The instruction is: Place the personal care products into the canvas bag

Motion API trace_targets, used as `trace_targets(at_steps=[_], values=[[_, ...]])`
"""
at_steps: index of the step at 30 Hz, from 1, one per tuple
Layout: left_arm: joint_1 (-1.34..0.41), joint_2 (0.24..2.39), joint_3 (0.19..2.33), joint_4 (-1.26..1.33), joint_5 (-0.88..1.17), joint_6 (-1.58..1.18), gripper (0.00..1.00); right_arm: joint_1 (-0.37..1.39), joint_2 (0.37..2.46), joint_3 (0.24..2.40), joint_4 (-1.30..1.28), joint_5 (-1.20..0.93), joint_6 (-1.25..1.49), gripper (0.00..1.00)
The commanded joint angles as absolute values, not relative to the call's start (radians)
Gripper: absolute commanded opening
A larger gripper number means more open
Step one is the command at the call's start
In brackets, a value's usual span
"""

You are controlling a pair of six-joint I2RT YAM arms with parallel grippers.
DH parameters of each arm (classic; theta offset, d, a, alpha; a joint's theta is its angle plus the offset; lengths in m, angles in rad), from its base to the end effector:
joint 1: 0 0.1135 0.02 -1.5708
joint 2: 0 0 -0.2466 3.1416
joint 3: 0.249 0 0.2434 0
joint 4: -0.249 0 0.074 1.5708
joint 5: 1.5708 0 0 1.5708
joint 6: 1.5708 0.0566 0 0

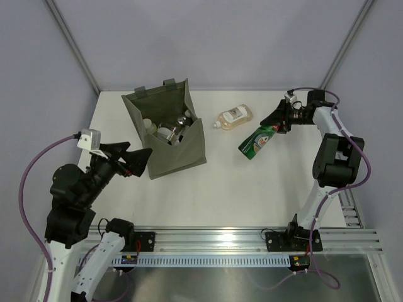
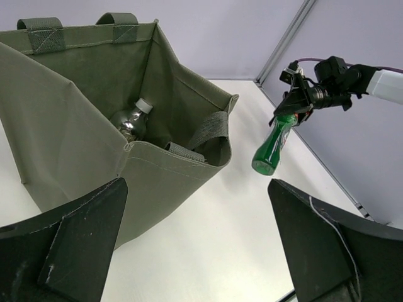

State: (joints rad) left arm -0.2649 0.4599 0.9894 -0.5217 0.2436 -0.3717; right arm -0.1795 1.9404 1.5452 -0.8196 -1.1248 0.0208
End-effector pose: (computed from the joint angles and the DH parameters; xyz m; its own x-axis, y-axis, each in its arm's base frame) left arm 0.0941 -0.0397 0.3949 -0.1698 -0.3191 -0.9324 0.4564 0.8131 -0.3614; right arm 0.3871 -0.0184 0.2157 -0.9269 0.1773 -0.3309 -0.2131 0.4770 0.8527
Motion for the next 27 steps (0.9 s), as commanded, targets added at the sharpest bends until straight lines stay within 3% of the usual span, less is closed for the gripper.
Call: trace_targets(at_steps=[1, 11, 15, 17, 23, 27], values=[[-0.265, 0.474, 1.028, -0.463, 0.255, -0.400, 0.99, -0.183, 1.875, 1.542, -0.674, -1.342, 0.293, 0.00], [-0.265, 0.517, 1.034, -0.439, 0.301, -0.449, 0.99, -0.183, 1.810, 1.399, -0.215, -1.381, 0.770, 0.00], [-0.265, 0.549, 1.035, -0.440, 0.322, -0.463, 0.99, -0.181, 1.778, 1.295, 0.229, -1.379, 1.089, 0.00], [-0.265, 0.571, 1.037, -0.436, 0.339, -0.475, 0.99, -0.181, 1.781, 1.275, 0.331, -1.376, 1.190, 0.00], [-0.276, 0.652, 1.080, -0.489, 0.365, -0.457, 0.99, -0.181, 1.779, 1.221, 0.382, -1.374, 1.230, 0.00], [-0.376, 0.701, 1.124, -0.532, 0.280, -0.408, 0.99, -0.179, 1.769, 1.184, 0.477, -1.373, 1.293, 0.00]])
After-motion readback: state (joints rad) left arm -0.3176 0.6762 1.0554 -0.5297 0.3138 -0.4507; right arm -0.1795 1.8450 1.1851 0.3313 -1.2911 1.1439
